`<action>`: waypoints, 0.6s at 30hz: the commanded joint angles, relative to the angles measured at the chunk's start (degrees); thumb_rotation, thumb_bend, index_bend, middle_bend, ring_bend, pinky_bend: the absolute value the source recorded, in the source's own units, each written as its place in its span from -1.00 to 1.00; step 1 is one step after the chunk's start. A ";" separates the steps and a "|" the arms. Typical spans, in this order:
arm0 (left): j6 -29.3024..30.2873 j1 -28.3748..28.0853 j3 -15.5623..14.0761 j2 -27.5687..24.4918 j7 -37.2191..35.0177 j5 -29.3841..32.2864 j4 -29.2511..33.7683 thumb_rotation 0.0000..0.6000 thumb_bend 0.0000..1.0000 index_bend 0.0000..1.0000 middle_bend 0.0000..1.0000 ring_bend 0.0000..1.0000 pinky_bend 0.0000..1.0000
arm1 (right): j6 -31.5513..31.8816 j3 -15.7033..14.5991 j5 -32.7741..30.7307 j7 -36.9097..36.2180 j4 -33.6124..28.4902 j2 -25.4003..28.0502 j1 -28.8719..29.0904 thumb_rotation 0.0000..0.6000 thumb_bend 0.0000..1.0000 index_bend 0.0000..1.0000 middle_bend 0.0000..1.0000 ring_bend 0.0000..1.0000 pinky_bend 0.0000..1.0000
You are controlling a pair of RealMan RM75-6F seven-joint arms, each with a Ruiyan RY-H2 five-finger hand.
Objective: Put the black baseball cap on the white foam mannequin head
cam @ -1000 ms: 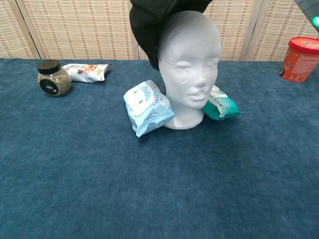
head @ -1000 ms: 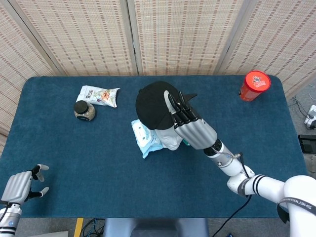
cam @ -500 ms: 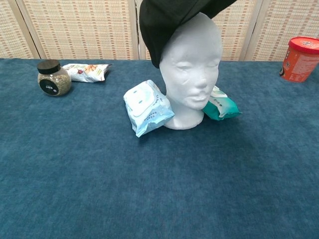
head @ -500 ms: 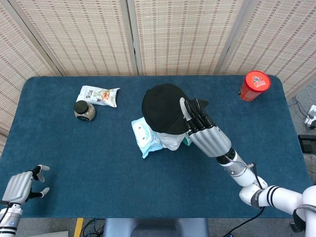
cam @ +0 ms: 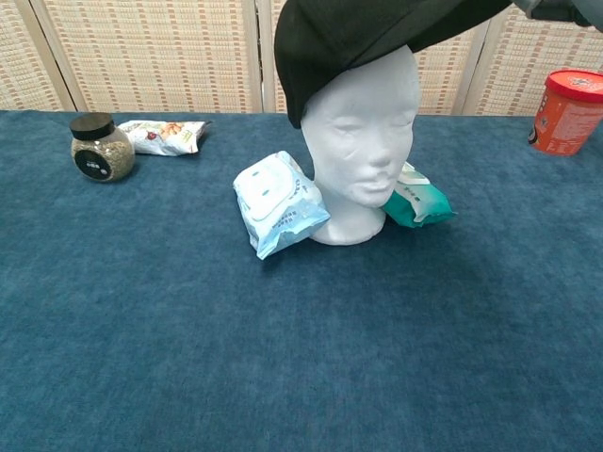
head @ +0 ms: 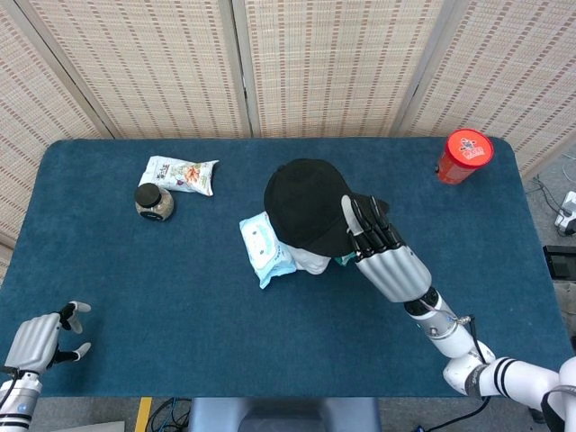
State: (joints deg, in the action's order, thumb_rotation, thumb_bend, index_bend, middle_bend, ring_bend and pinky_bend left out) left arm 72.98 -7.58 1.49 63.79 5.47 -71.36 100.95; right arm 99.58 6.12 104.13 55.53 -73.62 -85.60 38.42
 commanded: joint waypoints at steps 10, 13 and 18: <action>-0.14 -0.14 0.13 -0.09 -0.13 0.11 -0.05 1.00 -0.65 -0.36 0.08 -0.11 0.11 | 1.49 -0.93 1.71 -2.20 -0.03 -2.57 -5.38 1.00 -0.02 0.54 -0.64 -0.97 -0.98; -0.11 -0.15 0.12 -0.11 -0.11 0.03 0.04 1.00 -0.65 -0.36 0.08 -0.11 0.11 | 1.75 -1.10 1.64 -2.32 -0.15 -3.11 -6.92 1.00 -0.03 0.54 -0.64 -0.97 -0.98; -0.18 -0.16 0.05 -0.13 -0.10 0.00 0.06 1.00 -0.65 -0.36 0.08 -0.11 0.11 | 1.57 -1.57 1.59 -3.06 -0.09 -4.17 -9.12 1.00 -0.03 0.54 -0.64 -0.97 -0.99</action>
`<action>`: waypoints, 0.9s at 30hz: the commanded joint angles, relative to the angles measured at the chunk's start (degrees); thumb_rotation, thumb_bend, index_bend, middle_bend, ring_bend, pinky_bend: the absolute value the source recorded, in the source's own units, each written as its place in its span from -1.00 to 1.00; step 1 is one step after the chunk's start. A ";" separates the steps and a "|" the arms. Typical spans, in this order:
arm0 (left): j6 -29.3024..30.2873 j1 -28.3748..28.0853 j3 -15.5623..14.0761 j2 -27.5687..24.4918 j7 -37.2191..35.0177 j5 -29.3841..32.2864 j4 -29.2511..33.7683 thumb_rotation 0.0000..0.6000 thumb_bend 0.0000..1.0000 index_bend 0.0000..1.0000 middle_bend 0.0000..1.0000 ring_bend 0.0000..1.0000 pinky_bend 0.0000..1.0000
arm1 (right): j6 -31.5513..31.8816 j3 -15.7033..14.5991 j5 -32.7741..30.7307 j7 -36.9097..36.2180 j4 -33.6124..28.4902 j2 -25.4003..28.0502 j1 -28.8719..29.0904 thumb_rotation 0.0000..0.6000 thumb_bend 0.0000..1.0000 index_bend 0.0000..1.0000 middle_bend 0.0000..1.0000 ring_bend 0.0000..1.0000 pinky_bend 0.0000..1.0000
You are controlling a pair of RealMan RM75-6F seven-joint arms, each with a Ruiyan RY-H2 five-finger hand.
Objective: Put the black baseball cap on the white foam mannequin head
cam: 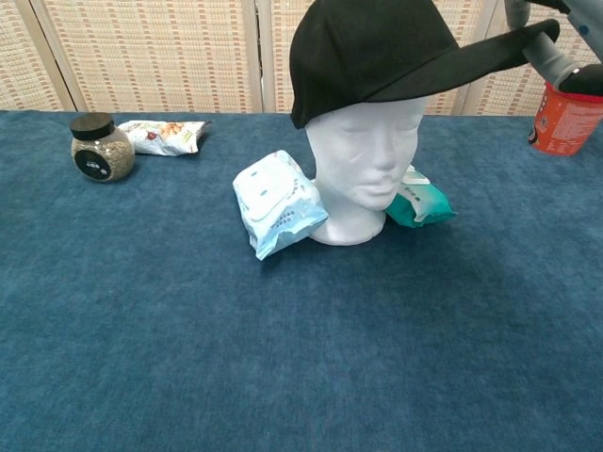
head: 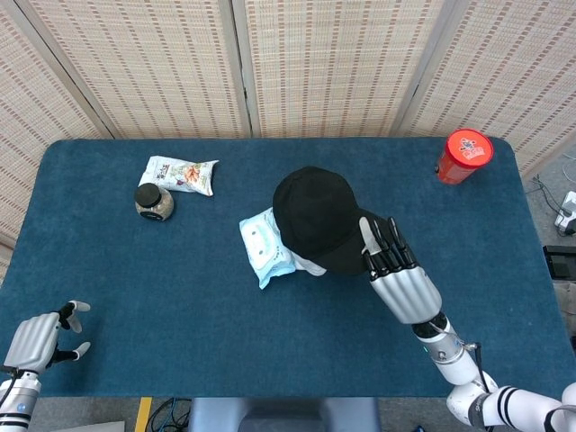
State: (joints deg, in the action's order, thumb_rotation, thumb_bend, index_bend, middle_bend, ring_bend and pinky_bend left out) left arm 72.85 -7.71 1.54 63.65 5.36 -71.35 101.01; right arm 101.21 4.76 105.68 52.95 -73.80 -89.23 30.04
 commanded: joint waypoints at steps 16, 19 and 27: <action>0.05 -0.02 0.02 -0.11 -0.04 0.03 0.17 1.00 -0.65 -0.36 0.08 -0.11 0.11 | -1.07 -0.11 1.07 -3.04 0.95 -5.14 -4.11 1.00 -0.03 0.54 -0.64 -0.97 -1.00; 0.06 -0.01 0.01 -0.12 -0.05 0.03 0.16 1.00 -0.65 -0.36 0.08 -0.11 0.11 | -1.36 -0.37 1.88 -3.33 0.53 -5.87 -4.52 1.00 -0.03 0.54 -0.64 -0.97 -1.00; 0.20 0.03 0.03 -0.21 -0.22 -0.10 0.24 1.00 -0.65 -0.36 0.08 -0.11 0.11 | -2.62 -1.11 3.67 -3.56 -0.94 -6.83 -5.41 1.00 -0.04 0.54 -0.64 -0.97 -1.00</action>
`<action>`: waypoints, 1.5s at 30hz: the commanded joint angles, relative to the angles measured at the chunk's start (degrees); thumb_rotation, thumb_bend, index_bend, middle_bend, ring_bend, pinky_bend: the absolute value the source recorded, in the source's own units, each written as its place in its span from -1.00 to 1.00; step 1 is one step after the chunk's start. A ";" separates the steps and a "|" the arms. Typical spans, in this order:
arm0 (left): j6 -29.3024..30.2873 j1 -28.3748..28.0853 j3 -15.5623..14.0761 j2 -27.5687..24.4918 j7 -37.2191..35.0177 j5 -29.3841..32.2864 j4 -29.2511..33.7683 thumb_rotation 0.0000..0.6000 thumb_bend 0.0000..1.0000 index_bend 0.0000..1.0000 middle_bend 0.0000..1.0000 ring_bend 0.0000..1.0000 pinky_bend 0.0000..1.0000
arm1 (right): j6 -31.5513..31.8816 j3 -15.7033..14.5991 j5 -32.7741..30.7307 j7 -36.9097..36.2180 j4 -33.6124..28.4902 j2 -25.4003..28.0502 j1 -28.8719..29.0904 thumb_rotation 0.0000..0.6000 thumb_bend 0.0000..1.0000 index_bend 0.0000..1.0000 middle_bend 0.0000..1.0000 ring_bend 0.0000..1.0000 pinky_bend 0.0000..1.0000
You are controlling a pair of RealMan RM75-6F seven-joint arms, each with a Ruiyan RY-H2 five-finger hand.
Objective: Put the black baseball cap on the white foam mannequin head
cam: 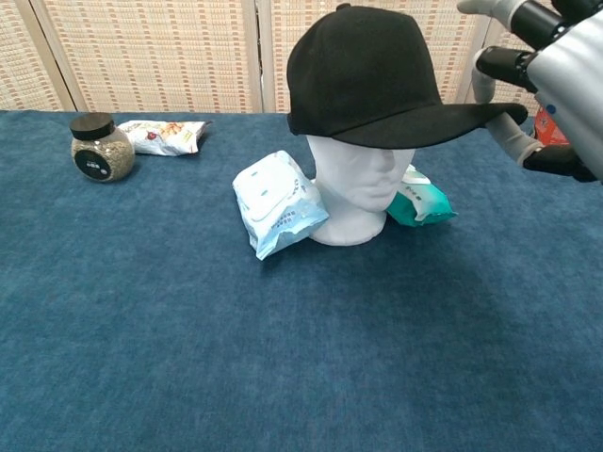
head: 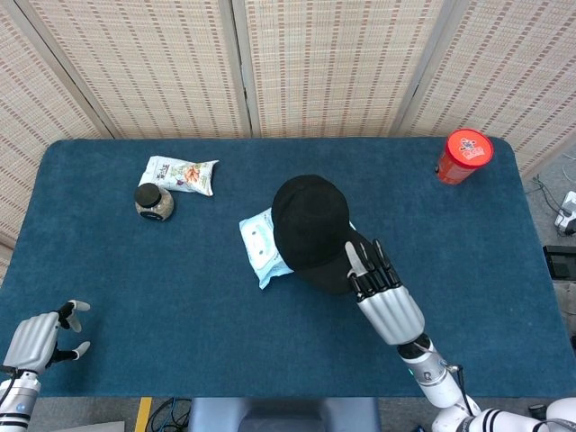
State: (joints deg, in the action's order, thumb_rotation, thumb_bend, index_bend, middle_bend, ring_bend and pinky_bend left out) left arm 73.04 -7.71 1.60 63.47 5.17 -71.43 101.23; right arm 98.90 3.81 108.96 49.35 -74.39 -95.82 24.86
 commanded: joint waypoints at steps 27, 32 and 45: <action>-0.06 -0.01 -0.08 -0.09 0.02 0.01 0.07 1.00 -0.65 -0.36 0.08 -0.11 0.11 | -3.99 0.67 0.13 0.68 -3.98 -1.96 -4.05 1.00 -0.05 0.51 -0.64 -0.97 -1.00; -0.03 0.02 -0.07 -0.18 -0.10 0.01 0.11 1.00 -0.65 -0.36 0.08 -0.11 0.11 | -4.20 0.51 0.34 -0.28 -4.30 -2.74 -4.48 1.00 -0.05 0.44 -0.64 -0.98 -1.00; 0.08 0.06 -0.11 -0.31 0.04 -0.05 0.42 1.00 -0.65 -0.36 0.08 -0.11 0.11 | -4.75 0.40 0.93 -0.74 -6.02 -2.88 -5.88 1.00 -0.09 0.21 -0.65 -1.00 -1.00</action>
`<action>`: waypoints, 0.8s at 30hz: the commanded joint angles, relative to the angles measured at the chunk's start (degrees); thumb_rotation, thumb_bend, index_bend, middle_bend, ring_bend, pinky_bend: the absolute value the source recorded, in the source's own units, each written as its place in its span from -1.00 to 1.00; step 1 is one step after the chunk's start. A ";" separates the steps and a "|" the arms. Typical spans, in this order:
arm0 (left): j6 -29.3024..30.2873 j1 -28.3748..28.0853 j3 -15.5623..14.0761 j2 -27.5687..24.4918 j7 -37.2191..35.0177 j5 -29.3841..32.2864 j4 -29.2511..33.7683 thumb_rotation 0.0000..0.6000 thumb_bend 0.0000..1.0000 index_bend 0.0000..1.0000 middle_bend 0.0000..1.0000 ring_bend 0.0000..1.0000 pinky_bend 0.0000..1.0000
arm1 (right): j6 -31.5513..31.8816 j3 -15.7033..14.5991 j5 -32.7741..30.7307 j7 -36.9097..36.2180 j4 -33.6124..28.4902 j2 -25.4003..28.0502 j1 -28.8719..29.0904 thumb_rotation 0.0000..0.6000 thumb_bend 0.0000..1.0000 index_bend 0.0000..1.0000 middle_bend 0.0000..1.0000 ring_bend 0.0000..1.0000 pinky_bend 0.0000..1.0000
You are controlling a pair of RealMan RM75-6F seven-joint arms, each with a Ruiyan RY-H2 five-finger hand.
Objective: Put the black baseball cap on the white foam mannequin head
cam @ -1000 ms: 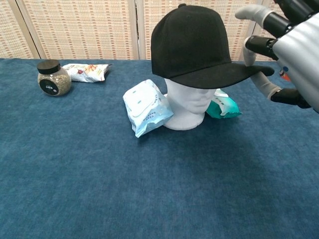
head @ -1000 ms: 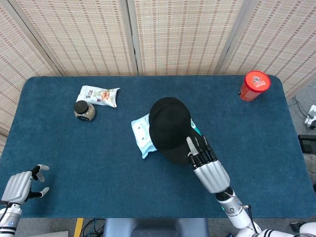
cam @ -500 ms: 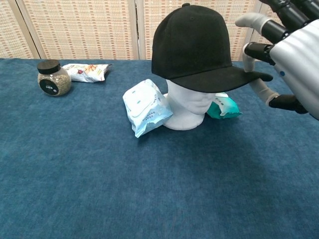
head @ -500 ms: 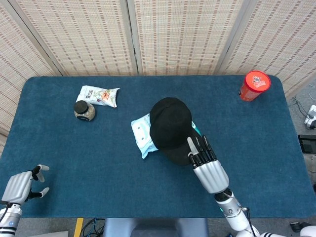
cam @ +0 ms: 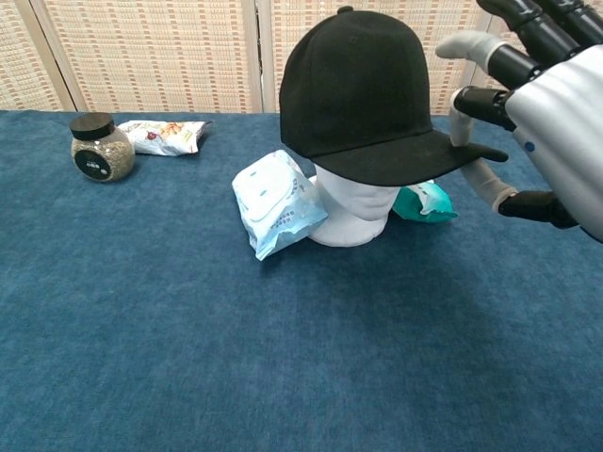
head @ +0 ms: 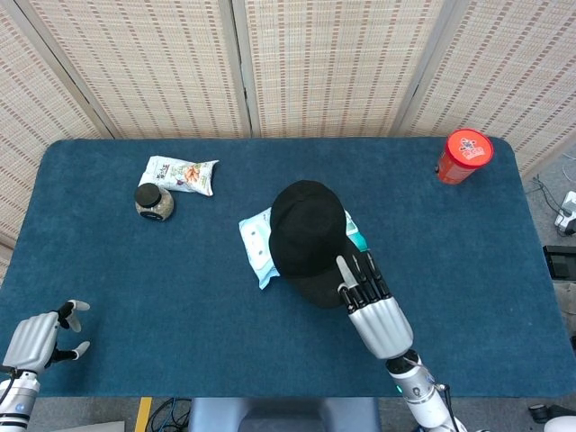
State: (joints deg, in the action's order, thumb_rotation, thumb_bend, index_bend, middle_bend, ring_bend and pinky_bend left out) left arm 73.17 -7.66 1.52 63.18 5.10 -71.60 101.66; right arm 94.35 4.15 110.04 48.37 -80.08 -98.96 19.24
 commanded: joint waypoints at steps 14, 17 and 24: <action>-0.36 -0.11 -0.13 0.34 0.25 0.19 -0.44 1.00 -0.65 -0.36 0.08 -0.11 0.11 | -1.52 1.52 -1.65 2.71 -3.15 2.40 -1.88 1.00 -0.60 -0.86 -0.73 -1.00 -1.00; -0.32 -0.10 -0.10 0.36 0.20 0.21 -0.51 1.00 -0.65 -0.36 0.08 -0.11 0.11 | -1.80 1.67 -2.06 3.18 -4.05 2.94 -2.27 1.00 -0.71 -0.94 -0.75 -1.00 -1.00; -0.34 -0.14 -0.10 0.28 0.19 0.14 -0.43 1.00 -0.65 -0.36 0.08 -0.11 0.11 | -2.66 1.09 -3.25 5.98 -10.10 6.54 -4.34 1.00 -0.78 -0.97 -0.78 -1.00 -1.00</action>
State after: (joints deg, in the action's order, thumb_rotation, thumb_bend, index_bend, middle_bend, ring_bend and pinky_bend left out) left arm 72.83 -7.79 1.42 63.45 5.29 -71.47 101.23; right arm 91.99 5.53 107.23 53.31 -88.39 -93.68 15.69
